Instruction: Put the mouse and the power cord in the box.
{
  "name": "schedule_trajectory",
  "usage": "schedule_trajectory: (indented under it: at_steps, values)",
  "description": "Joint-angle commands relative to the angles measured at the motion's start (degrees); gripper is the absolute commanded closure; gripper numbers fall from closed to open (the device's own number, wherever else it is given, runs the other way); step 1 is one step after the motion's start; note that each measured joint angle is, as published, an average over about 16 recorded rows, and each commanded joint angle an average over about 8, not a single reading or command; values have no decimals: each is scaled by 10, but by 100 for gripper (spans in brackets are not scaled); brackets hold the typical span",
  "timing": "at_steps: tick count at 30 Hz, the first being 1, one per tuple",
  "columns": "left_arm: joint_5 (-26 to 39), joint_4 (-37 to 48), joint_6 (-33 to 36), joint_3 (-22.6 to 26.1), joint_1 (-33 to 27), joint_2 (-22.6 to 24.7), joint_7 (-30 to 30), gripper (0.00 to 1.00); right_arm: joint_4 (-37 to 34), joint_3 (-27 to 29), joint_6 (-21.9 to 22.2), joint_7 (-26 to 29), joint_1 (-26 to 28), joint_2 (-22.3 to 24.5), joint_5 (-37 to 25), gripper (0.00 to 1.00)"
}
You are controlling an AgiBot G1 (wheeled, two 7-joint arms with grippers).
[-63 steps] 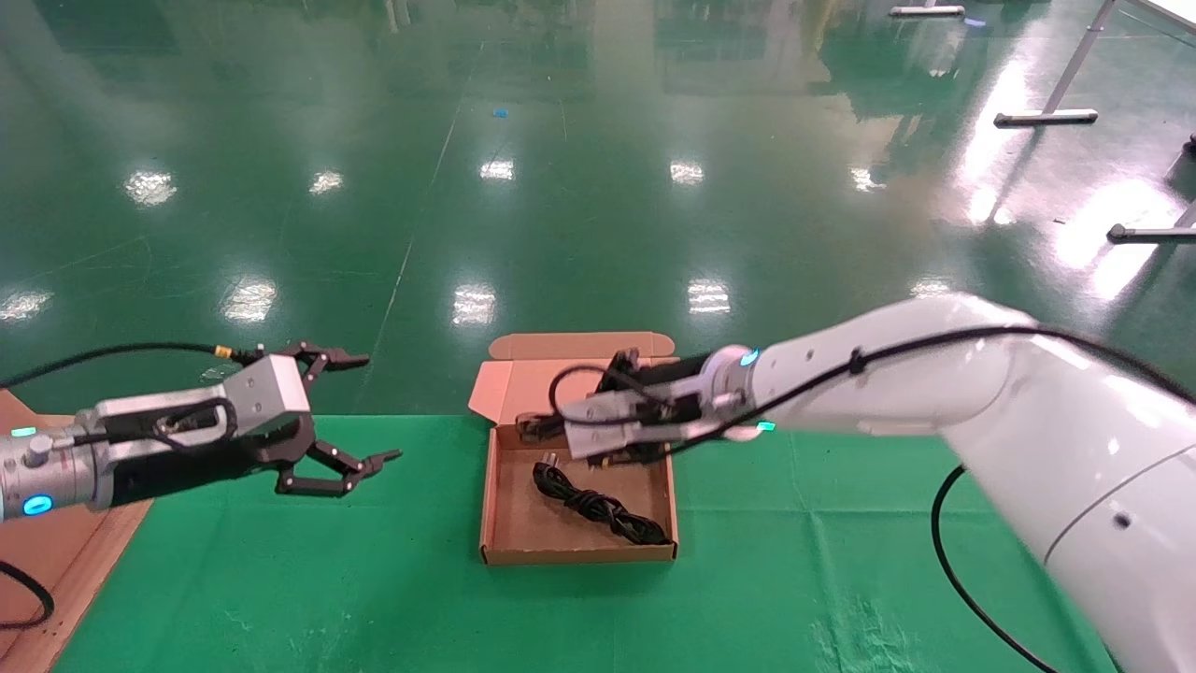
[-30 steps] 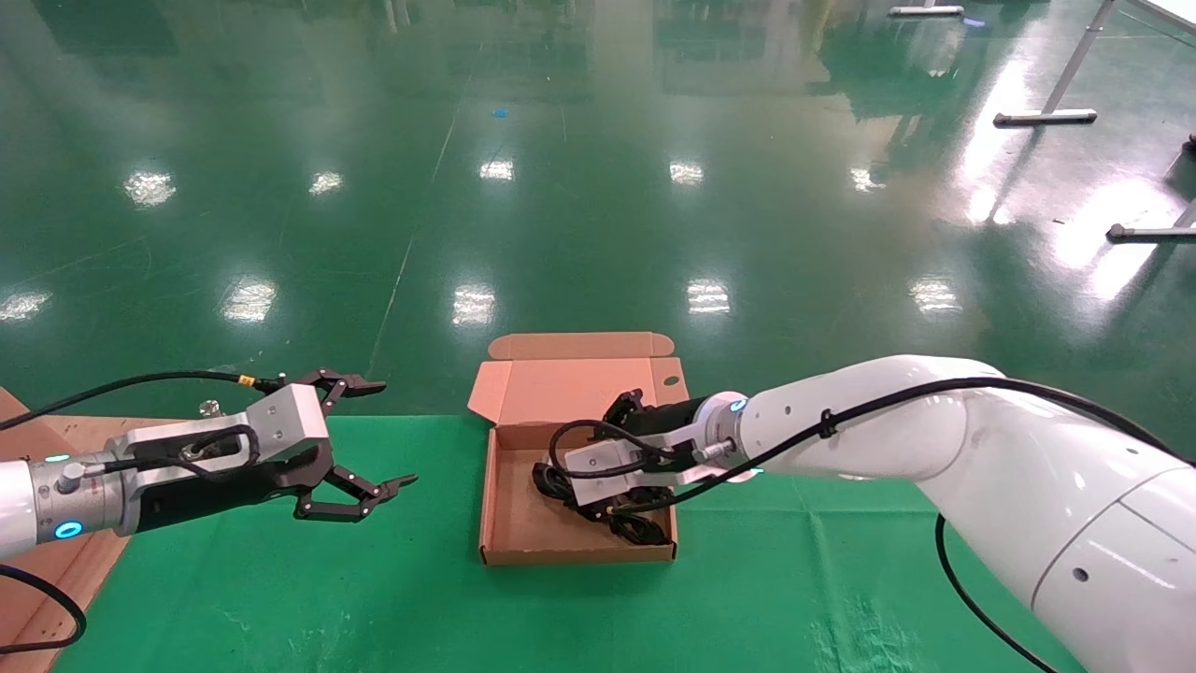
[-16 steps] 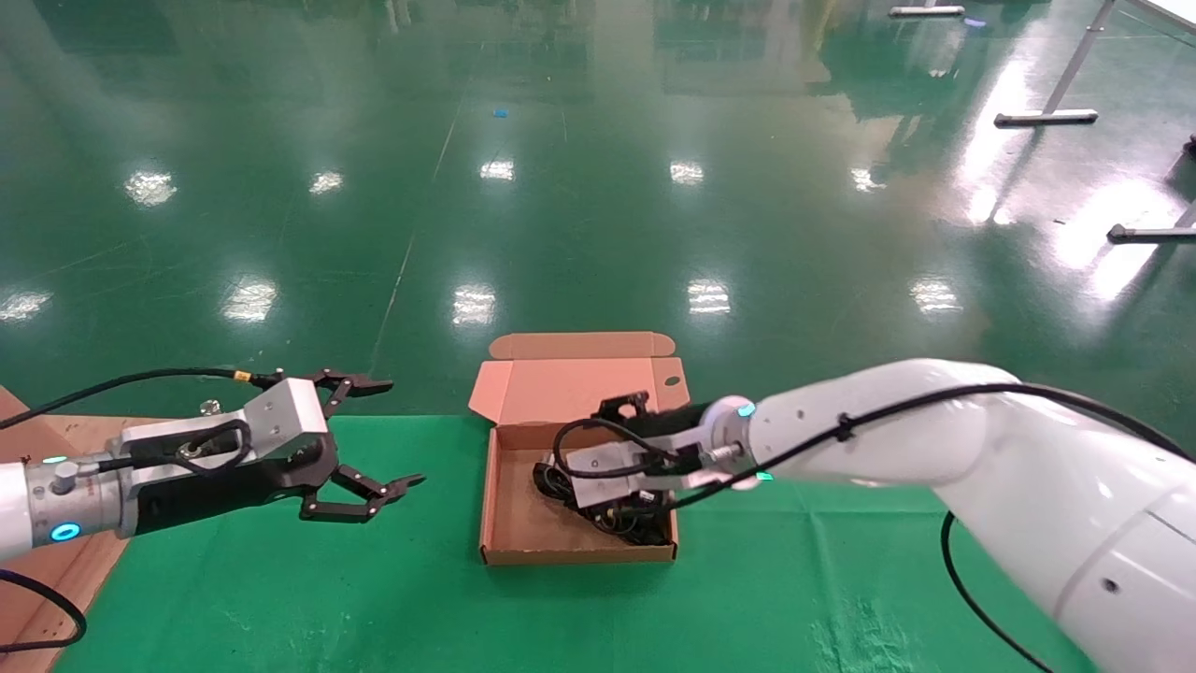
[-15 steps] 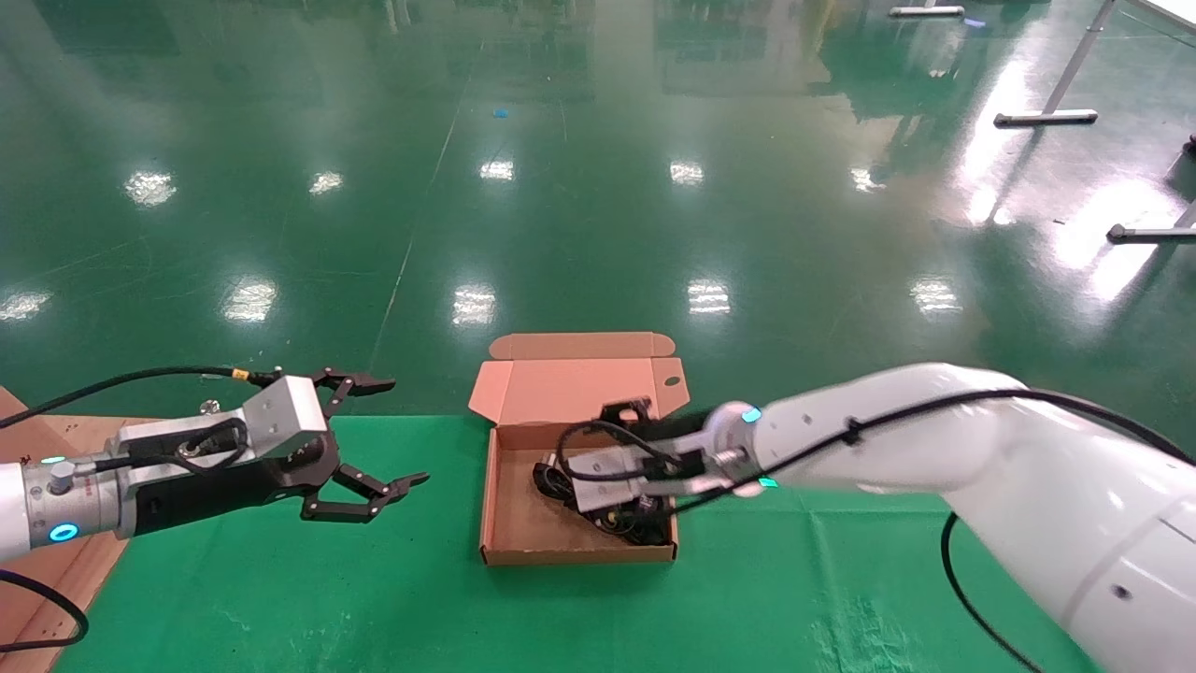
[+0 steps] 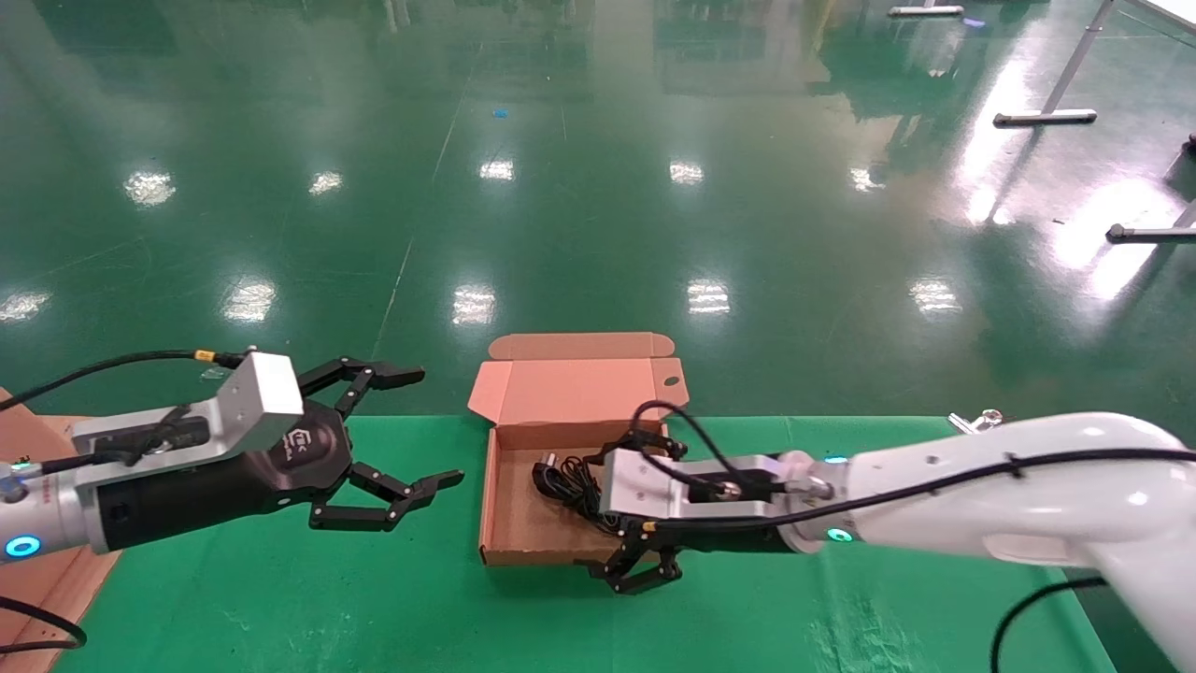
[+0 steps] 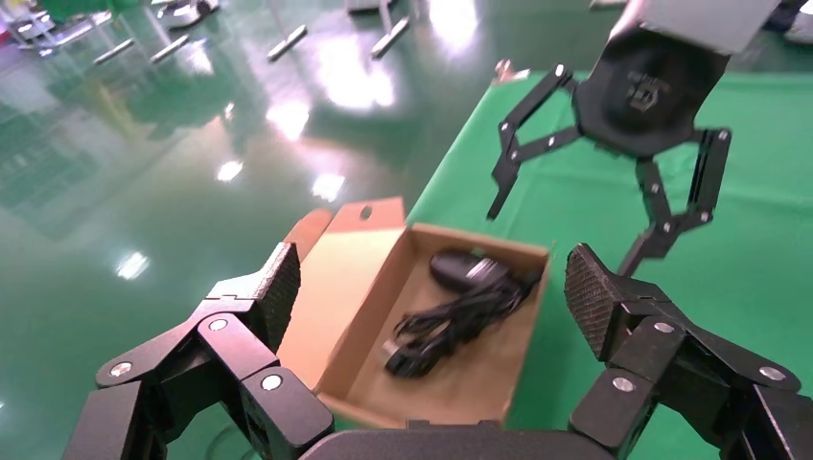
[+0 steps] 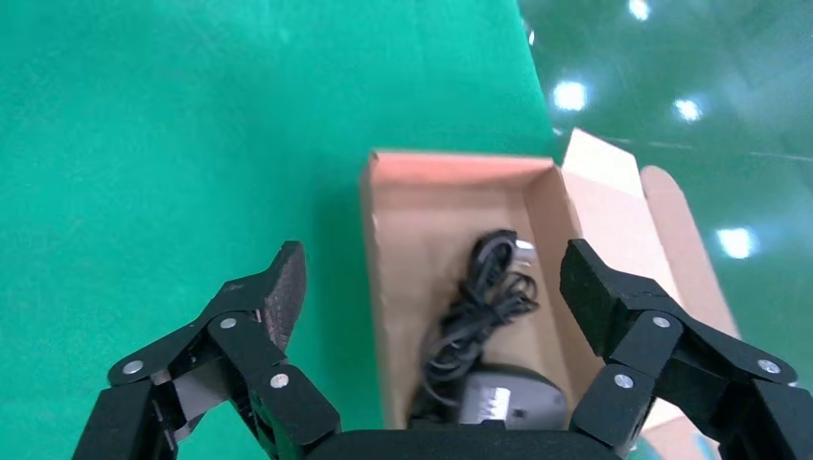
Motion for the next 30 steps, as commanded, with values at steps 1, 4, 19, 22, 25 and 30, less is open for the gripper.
schedule_trajectory:
  at_steps: [1, 4, 19, 22, 25, 30]
  values:
    - [-5, -16, 8, -10, 7, -5, -15, 0, 13, 19, -15, 9, -11, 15, 16, 0]
    - [-11, -39, 19, -24, 18, -11, -37, 0, 33, 47, -38, 23, -28, 36, 41, 0]
    - [-45, -157, 77, -98, 72, -45, -150, 0, 130, 186, -150, 92, -112, 146, 164, 0]
    - [-52, -181, 89, -112, 83, -52, -172, 0, 150, 214, -173, 105, -129, 167, 189, 0]
    - [-59, -204, 100, -127, 94, -59, -194, 0, 169, 242, -195, 119, -146, 189, 213, 0]
    - [-70, -244, 120, -151, 112, -70, -232, 0, 202, 288, -233, 142, -174, 225, 254, 0]
